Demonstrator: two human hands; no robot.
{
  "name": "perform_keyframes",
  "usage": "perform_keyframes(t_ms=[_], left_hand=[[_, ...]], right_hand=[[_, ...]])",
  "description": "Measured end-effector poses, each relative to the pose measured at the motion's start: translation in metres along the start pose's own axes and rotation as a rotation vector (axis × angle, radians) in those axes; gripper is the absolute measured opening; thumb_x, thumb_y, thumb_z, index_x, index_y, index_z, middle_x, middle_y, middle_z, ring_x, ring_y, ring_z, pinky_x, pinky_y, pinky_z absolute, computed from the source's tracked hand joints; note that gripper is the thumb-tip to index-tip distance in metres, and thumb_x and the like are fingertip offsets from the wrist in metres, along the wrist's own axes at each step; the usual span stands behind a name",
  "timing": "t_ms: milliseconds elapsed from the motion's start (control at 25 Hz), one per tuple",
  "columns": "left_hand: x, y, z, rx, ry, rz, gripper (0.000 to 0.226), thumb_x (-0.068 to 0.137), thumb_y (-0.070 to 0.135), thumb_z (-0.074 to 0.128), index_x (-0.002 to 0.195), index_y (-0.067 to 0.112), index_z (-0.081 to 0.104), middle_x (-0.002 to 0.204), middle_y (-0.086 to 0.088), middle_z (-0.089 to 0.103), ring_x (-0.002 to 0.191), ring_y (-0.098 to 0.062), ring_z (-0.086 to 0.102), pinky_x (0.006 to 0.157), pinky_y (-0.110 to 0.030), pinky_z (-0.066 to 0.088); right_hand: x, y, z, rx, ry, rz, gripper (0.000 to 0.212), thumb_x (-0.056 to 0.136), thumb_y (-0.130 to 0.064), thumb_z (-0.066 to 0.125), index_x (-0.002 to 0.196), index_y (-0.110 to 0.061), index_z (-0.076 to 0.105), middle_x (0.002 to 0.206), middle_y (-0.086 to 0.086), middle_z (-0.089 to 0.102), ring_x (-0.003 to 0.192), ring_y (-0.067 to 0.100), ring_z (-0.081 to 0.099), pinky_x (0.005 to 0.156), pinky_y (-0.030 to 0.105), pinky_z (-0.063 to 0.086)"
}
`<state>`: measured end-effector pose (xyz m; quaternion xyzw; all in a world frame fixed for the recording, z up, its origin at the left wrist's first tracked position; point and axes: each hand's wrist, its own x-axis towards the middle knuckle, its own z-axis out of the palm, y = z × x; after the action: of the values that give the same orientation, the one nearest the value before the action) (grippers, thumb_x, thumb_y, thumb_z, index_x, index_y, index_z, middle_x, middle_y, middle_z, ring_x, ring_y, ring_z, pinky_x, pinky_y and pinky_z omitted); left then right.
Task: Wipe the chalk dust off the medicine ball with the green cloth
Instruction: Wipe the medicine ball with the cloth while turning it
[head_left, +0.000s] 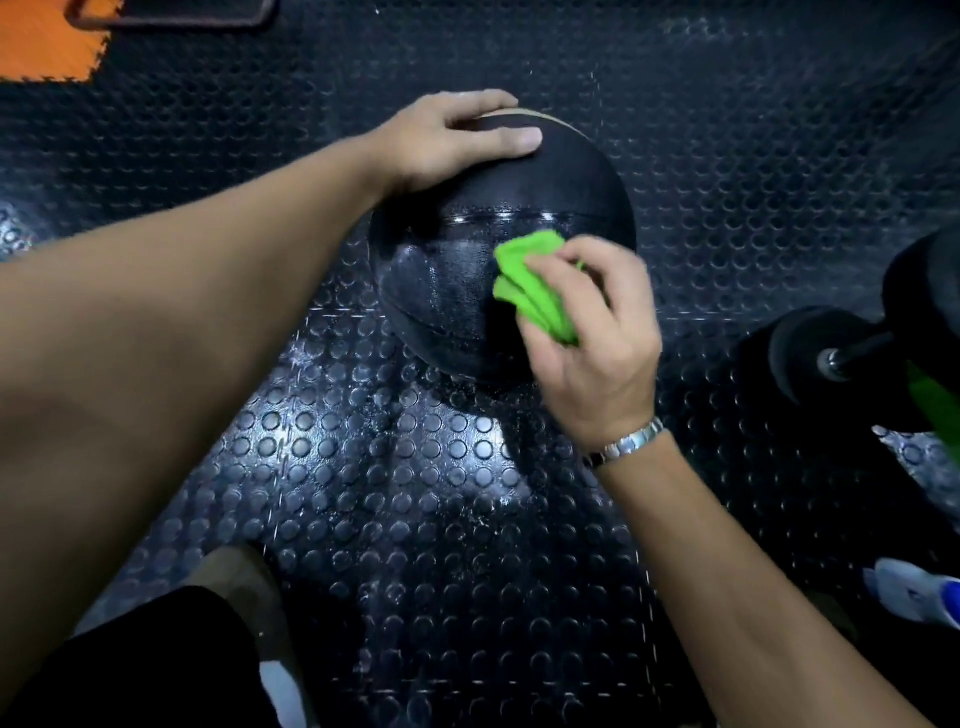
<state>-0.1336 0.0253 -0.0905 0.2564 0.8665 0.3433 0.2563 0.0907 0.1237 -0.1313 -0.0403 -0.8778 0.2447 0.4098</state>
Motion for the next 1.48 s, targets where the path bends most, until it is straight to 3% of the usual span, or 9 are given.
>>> perform_keyframes(t_ms=[120, 240, 440, 640, 840, 960, 1120, 1320, 1480], left_hand=[[-0.001, 0.001, 0.007, -0.086, -0.015, 0.022, 0.032, 0.089, 0.055, 0.078, 0.118, 0.047, 0.066, 0.103, 0.031, 0.07, 0.087, 0.021, 0.064, 0.084, -0.003, 0.047], [-0.002, 0.003, 0.008, -0.133, 0.024, 0.026, 0.02, 0.084, 0.058, 0.082, 0.099, 0.051, 0.071, 0.099, 0.027, 0.076, 0.094, 0.01, 0.07, 0.095, -0.013, 0.053], [0.0, 0.002, 0.015, -0.174, 0.065, 0.046, 0.039, 0.072, 0.069, 0.082, 0.102, 0.046, 0.074, 0.112, 0.017, 0.078, 0.111, -0.005, 0.072, 0.11, -0.035, 0.051], [0.0, -0.005, 0.015, -0.191, 0.084, 0.035, 0.036, 0.067, 0.073, 0.082, 0.097, 0.056, 0.074, 0.11, 0.022, 0.077, 0.11, -0.001, 0.071, 0.111, -0.032, 0.05], [0.007, 0.0, 0.019, -0.131, 0.112, 0.0, 0.073, 0.063, 0.079, 0.081, 0.128, 0.047, 0.071, 0.121, 0.029, 0.07, 0.113, 0.01, 0.063, 0.112, -0.021, 0.043], [0.006, -0.001, 0.02, -0.118, 0.128, -0.012, 0.071, 0.058, 0.084, 0.08, 0.122, 0.052, 0.072, 0.12, 0.029, 0.071, 0.115, 0.006, 0.064, 0.111, -0.023, 0.044], [0.006, 0.004, 0.021, -0.123, 0.118, -0.042, 0.052, 0.068, 0.078, 0.079, 0.111, 0.05, 0.074, 0.106, 0.032, 0.072, 0.103, 0.014, 0.062, 0.099, -0.013, 0.044], [0.004, -0.001, 0.021, -0.1, 0.145, -0.006, 0.053, 0.069, 0.077, 0.079, 0.112, 0.047, 0.075, 0.105, 0.026, 0.075, 0.106, 0.005, 0.065, 0.104, -0.019, 0.047], [0.006, 0.004, 0.023, -0.108, 0.128, -0.011, 0.045, 0.071, 0.077, 0.078, 0.104, 0.047, 0.076, 0.094, 0.031, 0.074, 0.094, 0.012, 0.065, 0.098, -0.017, 0.048]], right_hand=[[0.02, -0.01, 0.011, -0.287, -0.12, 0.015, 0.024, 0.086, -0.035, 0.069, 0.108, -0.027, 0.075, 0.12, 0.002, 0.066, 0.103, 0.033, 0.055, 0.083, 0.043, 0.042], [0.003, -0.01, 0.013, -0.36, -0.206, 0.013, 0.037, 0.092, -0.057, 0.058, 0.114, -0.031, 0.072, 0.127, -0.001, 0.064, 0.104, 0.031, 0.055, 0.081, 0.042, 0.04], [0.027, -0.013, 0.032, -0.32, -0.078, -0.009, 0.015, 0.092, -0.033, 0.066, 0.101, -0.027, 0.076, 0.11, -0.001, 0.069, 0.082, 0.029, 0.056, 0.071, 0.04, 0.039], [-0.001, -0.002, 0.02, -0.277, -0.166, -0.384, 0.016, 0.095, -0.026, 0.066, 0.095, -0.016, 0.078, 0.097, 0.002, 0.073, 0.07, 0.029, 0.057, 0.064, 0.038, 0.034], [0.023, -0.02, 0.043, -0.379, -0.125, -0.201, 0.016, 0.096, -0.029, 0.063, 0.093, -0.019, 0.075, 0.093, 0.001, 0.069, 0.076, 0.029, 0.055, 0.068, 0.04, 0.037], [0.001, -0.011, 0.02, -0.351, -0.258, -0.409, 0.02, 0.096, -0.029, 0.06, 0.092, -0.016, 0.074, 0.09, 0.002, 0.068, 0.074, 0.029, 0.055, 0.068, 0.04, 0.034], [0.046, -0.021, 0.038, -0.456, -0.144, -0.147, 0.019, 0.094, -0.031, 0.059, 0.085, -0.02, 0.073, 0.087, 0.001, 0.066, 0.078, 0.029, 0.055, 0.069, 0.04, 0.033], [0.02, -0.021, 0.022, -0.441, -0.31, -0.343, 0.019, 0.092, -0.032, 0.058, 0.085, -0.019, 0.071, 0.088, 0.001, 0.064, 0.079, 0.029, 0.054, 0.071, 0.04, 0.03], [0.05, -0.031, 0.043, -0.534, -0.214, -0.128, 0.018, 0.088, -0.029, 0.059, 0.077, -0.019, 0.069, 0.086, 0.002, 0.063, 0.08, 0.03, 0.055, 0.069, 0.04, 0.028]])
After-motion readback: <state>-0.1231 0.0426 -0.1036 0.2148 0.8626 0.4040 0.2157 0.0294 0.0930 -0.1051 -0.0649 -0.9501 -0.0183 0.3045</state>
